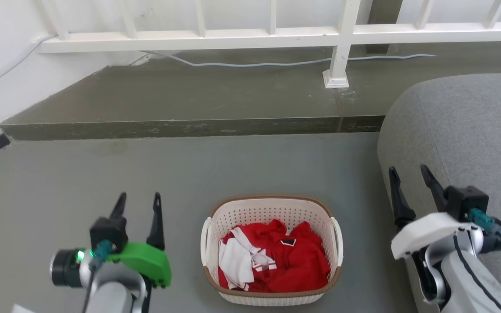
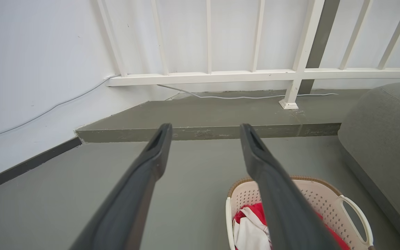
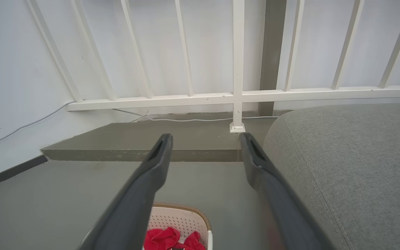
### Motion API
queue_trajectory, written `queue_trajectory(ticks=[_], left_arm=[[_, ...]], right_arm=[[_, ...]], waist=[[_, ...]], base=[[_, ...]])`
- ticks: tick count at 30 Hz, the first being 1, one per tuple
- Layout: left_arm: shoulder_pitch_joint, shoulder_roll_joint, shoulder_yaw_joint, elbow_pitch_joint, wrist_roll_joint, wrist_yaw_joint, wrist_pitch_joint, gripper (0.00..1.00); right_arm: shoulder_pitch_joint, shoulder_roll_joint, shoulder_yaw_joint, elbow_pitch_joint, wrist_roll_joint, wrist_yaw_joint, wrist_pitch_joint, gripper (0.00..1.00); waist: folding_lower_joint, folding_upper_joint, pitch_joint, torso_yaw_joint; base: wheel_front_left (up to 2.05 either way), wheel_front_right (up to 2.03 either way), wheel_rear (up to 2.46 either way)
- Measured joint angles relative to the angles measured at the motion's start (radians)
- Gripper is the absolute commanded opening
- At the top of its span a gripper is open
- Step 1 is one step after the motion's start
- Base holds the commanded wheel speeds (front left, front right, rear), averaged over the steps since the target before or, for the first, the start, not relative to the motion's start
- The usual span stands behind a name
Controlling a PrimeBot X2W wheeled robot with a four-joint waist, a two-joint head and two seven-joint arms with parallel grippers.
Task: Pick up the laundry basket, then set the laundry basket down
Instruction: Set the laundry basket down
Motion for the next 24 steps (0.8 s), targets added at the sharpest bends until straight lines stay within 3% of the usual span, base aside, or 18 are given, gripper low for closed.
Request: queue_trajectory(ticks=[24], left_arm=[[0.213,-0.038,0.067,-0.194,0.142,0.0,0.0,1.0]], right_arm=[[0.147,0.003,-0.018,-0.062,-0.042,-0.01,0.0,1.0]], waist=[[0.0,0.0,-0.012,0.004]], base=[[0.0,0.0,0.0]])
